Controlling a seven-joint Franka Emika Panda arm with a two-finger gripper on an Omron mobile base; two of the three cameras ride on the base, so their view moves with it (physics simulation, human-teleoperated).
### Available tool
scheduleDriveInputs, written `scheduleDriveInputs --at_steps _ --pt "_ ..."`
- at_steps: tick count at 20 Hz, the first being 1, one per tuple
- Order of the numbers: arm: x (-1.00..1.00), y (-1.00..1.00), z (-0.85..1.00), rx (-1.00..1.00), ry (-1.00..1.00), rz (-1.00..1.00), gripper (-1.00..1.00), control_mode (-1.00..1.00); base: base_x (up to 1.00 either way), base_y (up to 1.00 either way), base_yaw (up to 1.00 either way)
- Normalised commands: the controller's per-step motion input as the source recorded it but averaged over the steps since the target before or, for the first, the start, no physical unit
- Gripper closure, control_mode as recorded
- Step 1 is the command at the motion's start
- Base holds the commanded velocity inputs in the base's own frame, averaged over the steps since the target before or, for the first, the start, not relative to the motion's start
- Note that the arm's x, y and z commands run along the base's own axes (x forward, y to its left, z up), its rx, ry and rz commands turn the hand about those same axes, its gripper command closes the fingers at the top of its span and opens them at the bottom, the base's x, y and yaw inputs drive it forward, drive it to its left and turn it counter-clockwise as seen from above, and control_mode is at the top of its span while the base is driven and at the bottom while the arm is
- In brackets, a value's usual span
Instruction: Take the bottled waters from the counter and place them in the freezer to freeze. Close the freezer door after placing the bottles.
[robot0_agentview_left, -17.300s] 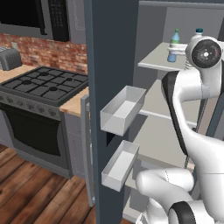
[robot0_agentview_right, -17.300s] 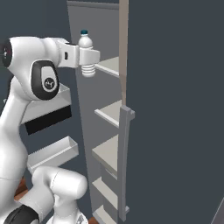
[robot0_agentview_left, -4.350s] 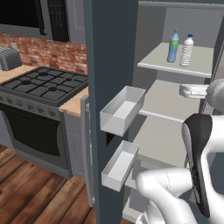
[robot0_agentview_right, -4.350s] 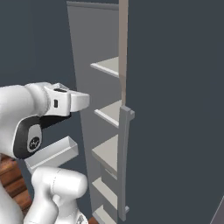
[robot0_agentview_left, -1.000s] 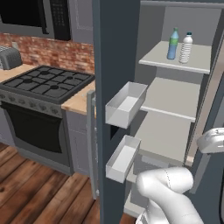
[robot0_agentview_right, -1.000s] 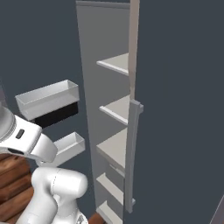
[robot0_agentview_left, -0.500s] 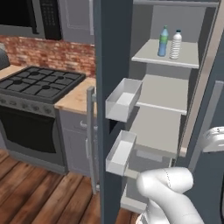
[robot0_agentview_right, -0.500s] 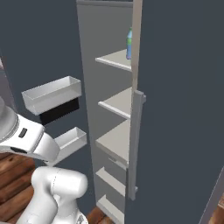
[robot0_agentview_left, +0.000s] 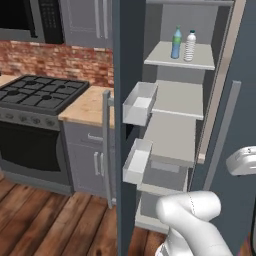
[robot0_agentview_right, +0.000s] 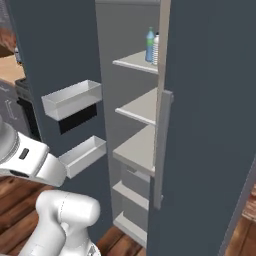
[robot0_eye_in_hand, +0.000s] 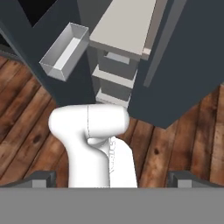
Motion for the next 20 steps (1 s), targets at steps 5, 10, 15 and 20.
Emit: scheduleDriveInputs --at_steps 5,10,15,20 --pt "0.0 0.0 0.0 0.0 0.0 0.0 -1.0 1.0 -0.04 0.4 -0.25" --pt "0.0 0.0 0.0 0.0 0.0 0.0 -1.0 1.0 0.0 0.49 -0.32" --pt "0.0 0.0 0.0 0.0 0.0 0.0 -1.0 1.0 -0.14 0.45 -0.29" --pt "0.0 0.0 0.0 0.0 0.0 0.0 -1.0 1.0 -0.22 0.4 -0.3"
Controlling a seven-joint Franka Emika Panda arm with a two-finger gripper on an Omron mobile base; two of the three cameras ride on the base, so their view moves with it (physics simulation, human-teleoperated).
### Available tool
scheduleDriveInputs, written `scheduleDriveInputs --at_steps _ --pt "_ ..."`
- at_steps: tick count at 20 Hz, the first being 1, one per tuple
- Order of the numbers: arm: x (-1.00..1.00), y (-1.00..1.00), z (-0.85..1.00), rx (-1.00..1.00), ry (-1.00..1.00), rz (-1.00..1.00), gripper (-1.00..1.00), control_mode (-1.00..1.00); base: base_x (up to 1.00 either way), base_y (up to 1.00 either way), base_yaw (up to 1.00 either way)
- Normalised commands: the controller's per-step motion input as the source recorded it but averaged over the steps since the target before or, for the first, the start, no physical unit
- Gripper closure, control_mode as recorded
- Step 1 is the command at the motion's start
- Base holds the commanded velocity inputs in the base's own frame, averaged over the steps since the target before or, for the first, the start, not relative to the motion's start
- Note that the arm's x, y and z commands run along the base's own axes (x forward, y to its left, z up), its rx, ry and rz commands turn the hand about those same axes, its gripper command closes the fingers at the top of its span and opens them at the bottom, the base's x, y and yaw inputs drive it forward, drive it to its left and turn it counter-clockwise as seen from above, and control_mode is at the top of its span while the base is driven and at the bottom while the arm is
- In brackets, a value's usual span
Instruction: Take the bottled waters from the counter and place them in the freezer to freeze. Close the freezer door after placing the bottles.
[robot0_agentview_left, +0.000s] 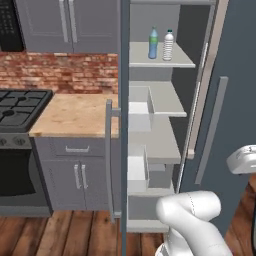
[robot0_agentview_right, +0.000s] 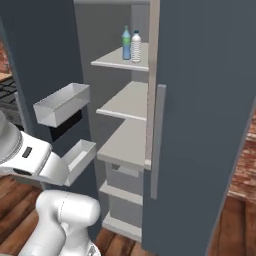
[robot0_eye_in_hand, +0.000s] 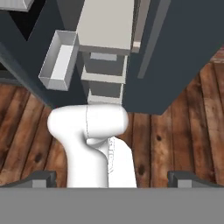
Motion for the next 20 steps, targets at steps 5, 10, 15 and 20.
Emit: scheduleDriveInputs --at_steps 5,10,15,20 --pt "0.0 0.0 0.0 0.0 0.0 0.0 -1.0 1.0 -0.51 0.18 -0.32" --pt "0.0 0.0 0.0 0.0 0.0 0.0 -1.0 1.0 -0.65 0.11 -0.28" --pt "0.0 0.0 0.0 0.0 0.0 0.0 -1.0 1.0 -0.23 0.35 -0.18" --pt "0.0 0.0 0.0 0.0 0.0 0.0 -1.0 1.0 0.0 0.62 -0.11"
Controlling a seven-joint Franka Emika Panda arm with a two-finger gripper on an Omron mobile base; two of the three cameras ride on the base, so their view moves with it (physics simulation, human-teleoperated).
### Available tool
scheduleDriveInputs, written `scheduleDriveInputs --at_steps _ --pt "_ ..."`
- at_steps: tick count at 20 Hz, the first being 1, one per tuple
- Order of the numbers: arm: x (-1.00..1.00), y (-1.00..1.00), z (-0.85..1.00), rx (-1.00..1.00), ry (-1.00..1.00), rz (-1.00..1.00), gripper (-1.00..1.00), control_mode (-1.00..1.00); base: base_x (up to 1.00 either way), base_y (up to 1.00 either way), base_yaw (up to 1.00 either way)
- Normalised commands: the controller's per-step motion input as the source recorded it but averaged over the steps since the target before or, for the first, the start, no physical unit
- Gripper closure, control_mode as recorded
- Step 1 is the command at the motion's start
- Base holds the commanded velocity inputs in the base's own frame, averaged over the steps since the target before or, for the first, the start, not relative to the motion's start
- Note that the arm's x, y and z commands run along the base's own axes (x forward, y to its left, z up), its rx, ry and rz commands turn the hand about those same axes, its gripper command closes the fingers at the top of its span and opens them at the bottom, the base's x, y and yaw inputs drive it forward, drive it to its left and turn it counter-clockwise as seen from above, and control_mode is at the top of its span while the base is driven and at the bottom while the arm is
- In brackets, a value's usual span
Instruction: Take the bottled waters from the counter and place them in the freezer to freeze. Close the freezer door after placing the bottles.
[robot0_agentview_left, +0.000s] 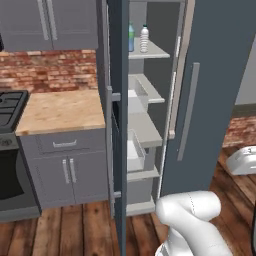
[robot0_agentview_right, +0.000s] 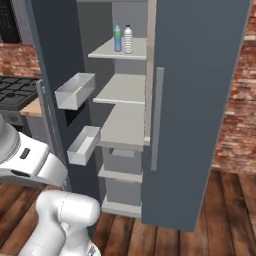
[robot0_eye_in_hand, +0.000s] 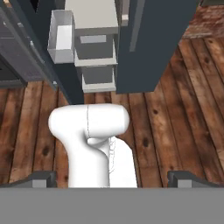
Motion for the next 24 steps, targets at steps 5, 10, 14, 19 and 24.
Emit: scheduleDriveInputs --at_steps 5,10,14,19,24 --pt "0.0 0.0 0.0 0.0 0.0 0.0 -1.0 1.0 0.0 0.65 -0.09" --pt "0.0 0.0 0.0 0.0 0.0 0.0 -1.0 1.0 0.0 0.55 -0.07" --pt "0.0 0.0 0.0 0.0 0.0 0.0 -1.0 1.0 0.01 0.52 -0.02" --pt "0.0 0.0 0.0 0.0 0.0 0.0 -1.0 1.0 0.3 0.7 0.0" --pt "0.0 0.0 0.0 0.0 0.0 0.0 -1.0 1.0 0.49 0.52 -0.01"
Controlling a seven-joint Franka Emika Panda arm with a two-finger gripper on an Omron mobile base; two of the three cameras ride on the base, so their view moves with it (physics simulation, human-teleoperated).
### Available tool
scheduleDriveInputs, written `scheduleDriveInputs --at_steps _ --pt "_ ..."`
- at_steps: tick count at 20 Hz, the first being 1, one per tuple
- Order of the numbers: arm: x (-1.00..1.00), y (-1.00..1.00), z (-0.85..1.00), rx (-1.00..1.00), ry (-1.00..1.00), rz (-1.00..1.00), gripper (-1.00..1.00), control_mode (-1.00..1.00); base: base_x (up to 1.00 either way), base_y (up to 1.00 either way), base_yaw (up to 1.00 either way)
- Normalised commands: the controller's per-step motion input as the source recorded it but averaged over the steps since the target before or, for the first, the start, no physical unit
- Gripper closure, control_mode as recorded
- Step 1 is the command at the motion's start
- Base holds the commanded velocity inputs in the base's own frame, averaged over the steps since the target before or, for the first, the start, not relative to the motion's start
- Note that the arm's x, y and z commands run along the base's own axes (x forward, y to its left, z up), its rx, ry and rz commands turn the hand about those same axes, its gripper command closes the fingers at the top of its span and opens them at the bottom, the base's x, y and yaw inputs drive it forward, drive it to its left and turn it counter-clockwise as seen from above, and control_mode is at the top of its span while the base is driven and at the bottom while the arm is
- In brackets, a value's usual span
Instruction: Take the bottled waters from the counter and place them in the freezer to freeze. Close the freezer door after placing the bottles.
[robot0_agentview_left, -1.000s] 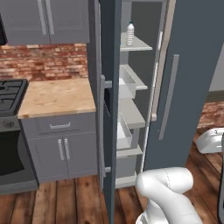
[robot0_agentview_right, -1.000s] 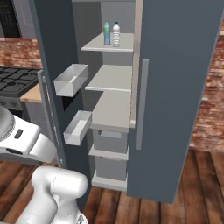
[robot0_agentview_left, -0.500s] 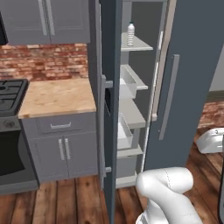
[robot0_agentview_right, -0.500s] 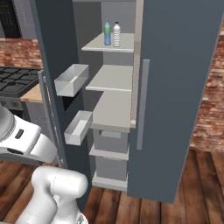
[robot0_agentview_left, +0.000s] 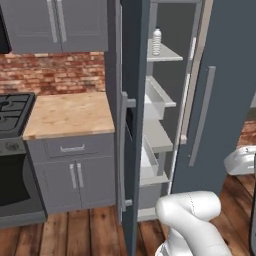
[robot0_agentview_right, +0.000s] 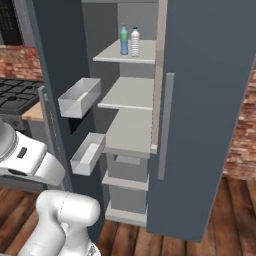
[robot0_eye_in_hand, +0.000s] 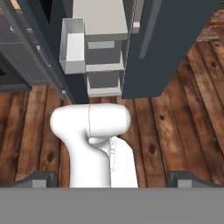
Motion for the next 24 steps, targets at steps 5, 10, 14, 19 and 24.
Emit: scheduleDriveInputs --at_steps 5,10,14,19,24 --pt "0.0 0.0 0.0 0.0 0.0 0.0 -1.0 1.0 0.17 0.55 -0.05" --pt "0.0 0.0 0.0 0.0 0.0 0.0 -1.0 1.0 -0.01 0.65 -0.03" --pt "0.0 0.0 0.0 0.0 0.0 0.0 -1.0 1.0 0.0 0.75 -0.03" --pt "0.0 0.0 0.0 0.0 0.0 0.0 -1.0 1.0 0.0 0.54 -0.03" --pt "0.0 0.0 0.0 0.0 0.0 0.0 -1.0 1.0 0.05 0.03 -0.02"
